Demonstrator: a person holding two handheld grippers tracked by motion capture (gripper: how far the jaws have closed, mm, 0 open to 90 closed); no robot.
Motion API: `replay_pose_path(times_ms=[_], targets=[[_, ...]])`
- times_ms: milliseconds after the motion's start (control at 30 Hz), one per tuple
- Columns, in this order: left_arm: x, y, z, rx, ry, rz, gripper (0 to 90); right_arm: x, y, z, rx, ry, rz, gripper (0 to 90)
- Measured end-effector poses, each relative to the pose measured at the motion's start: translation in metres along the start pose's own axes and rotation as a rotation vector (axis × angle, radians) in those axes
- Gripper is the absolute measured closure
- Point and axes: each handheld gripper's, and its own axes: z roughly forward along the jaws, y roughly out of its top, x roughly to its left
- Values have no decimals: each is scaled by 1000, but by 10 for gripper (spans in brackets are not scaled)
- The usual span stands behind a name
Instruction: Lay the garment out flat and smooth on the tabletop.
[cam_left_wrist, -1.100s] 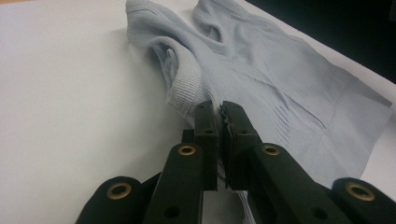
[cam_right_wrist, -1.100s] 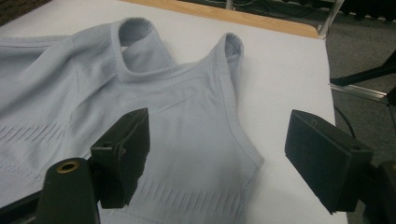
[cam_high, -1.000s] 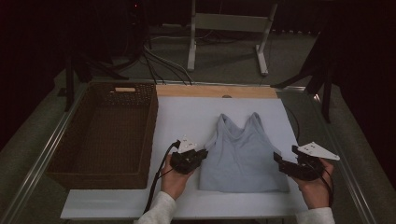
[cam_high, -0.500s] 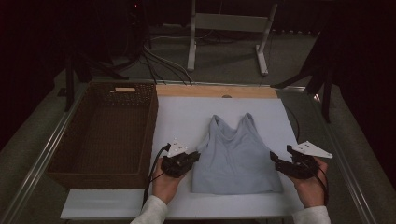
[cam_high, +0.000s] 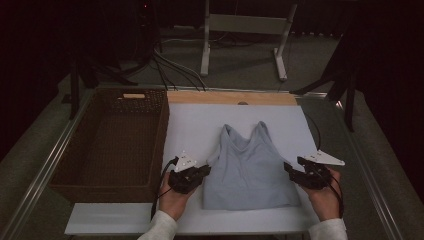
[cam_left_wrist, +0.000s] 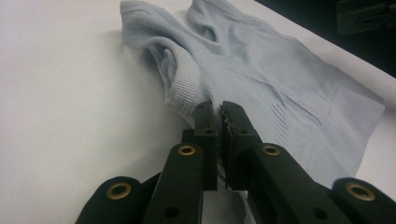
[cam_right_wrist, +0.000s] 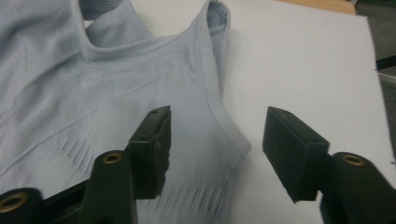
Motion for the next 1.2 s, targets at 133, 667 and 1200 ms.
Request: replay_pose_path(times_ms=[133, 667, 1200], targets=[[1, 1, -2, -8, 8, -5, 863, 0, 0, 7, 12, 10, 7, 461], [1, 2, -5, -7, 22, 5, 862, 4, 2, 45, 91, 4, -6, 536], [1, 1, -6, -3, 27, 7, 862, 6, 1, 43, 159, 39, -55, 900]])
